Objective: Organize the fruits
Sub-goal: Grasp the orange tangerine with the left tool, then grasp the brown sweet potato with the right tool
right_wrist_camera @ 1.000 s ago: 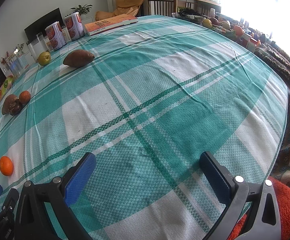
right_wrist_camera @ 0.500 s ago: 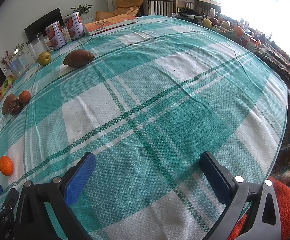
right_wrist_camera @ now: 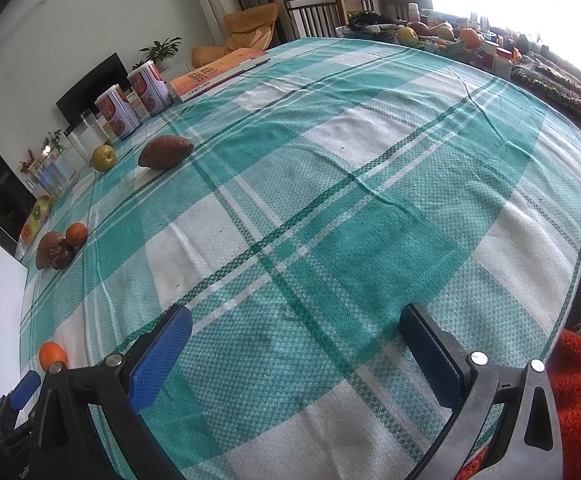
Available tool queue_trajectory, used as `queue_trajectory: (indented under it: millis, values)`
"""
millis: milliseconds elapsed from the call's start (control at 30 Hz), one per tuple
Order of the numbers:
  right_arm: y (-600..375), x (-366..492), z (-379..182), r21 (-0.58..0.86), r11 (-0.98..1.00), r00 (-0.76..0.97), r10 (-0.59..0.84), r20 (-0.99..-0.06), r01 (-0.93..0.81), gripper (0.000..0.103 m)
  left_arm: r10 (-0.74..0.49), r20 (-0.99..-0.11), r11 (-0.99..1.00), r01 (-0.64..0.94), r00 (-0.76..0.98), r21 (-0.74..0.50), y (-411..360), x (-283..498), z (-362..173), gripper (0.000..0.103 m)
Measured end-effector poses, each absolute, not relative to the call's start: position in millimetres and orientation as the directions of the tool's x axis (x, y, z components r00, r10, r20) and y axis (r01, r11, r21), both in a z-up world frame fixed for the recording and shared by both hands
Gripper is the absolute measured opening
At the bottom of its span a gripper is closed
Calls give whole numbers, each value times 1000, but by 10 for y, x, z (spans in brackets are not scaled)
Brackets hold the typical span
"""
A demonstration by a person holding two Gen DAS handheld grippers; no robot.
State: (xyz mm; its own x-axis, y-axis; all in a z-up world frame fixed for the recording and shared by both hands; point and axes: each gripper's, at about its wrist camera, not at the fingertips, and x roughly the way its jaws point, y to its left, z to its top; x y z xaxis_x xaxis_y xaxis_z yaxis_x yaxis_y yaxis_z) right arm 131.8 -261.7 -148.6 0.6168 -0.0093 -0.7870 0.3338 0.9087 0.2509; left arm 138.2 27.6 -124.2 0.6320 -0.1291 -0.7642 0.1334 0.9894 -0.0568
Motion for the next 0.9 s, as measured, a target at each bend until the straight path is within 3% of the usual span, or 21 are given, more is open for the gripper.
queue_trajectory:
  millis: [67,133,300,400,500,633,800,833,867,900]
  values:
    - [-2662,1294,-1481,286,898,630,14,-777,334,103,-135,-763,990,112,632,-83,314,1474,-1265,78]
    - [-2708,1272,-1476,324,886,643,38,-765,333,103,-147,-783,989,115,605,-97,326,1539,-1335,35]
    - [-2849,1151,-1402,526,813,727,202,-656,249,103,-159,-761,987,112,629,-114,391,1427,-1329,32]
    - [-2780,1261,-1232,520,843,739,261,-621,138,103,-194,-748,980,98,634,-171,518,1351,-1266,32]
    - [-2757,1725,-1048,412,907,731,224,-645,85,103,-232,-751,971,99,618,-218,599,1294,-1218,32]
    - [-2367,2735,-919,236,961,614,273,-741,-142,102,-289,-755,953,104,589,-283,619,1192,-1183,32]
    - [-1754,3647,-1125,51,937,475,221,-852,-345,98,-332,-757,940,132,563,-314,576,1040,-1092,32]
    - [-1679,3777,-1221,31,930,439,202,-876,-366,90,-335,-759,939,137,559,-314,579,1010,-1071,32]
    - [-1628,3872,-1320,19,924,392,181,-902,-381,65,-337,-760,939,139,556,-314,591,979,-1047,32]
    - [-1611,3943,-1406,-6,924,350,139,-926,-382,52,-338,-760,938,140,555,-316,609,948,-1024,32]
